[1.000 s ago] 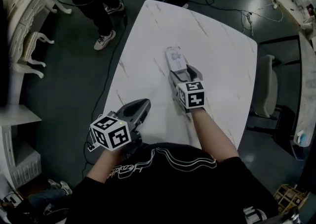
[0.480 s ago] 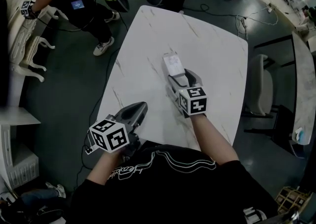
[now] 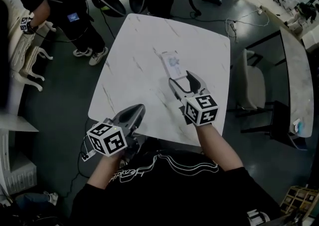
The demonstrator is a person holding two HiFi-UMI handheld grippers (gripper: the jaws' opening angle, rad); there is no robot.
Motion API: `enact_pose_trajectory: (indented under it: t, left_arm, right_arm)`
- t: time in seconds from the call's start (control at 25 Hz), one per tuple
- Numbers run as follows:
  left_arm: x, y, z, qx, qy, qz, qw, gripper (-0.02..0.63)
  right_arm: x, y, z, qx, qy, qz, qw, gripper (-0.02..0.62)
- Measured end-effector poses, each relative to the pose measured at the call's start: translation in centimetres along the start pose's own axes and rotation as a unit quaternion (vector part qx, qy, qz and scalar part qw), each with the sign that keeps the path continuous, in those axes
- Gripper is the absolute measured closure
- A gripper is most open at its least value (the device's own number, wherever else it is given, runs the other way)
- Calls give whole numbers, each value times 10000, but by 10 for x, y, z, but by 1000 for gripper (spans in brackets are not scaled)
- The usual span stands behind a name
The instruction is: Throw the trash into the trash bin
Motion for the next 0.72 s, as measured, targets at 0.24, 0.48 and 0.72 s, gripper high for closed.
enact_pose_trajectory:
  t: [0.24,0.48,0.72]
  left_arm:
    - [-9,52,14,202,195,305,9991,600]
    - [-11,122,57,367,470,607,9964,601]
    - [-28,157,81,443,702,661,9944,600]
  right_arm:
    - [-84,2,-29,210,632,79,9978,276]
    - [-183,11,-36,483,1152,-43,9922,276]
    - [-236,1,-50,398,1554,-256,9867,276]
Point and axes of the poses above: the fingertips, and each gripper's own axes: x forward along the fingers, y to its right, z out of its underside, the point moved 4 cm from there along -x, backward along the fingers, and after that the axes turned 11 degrees about -x, right-handed, at the moved point
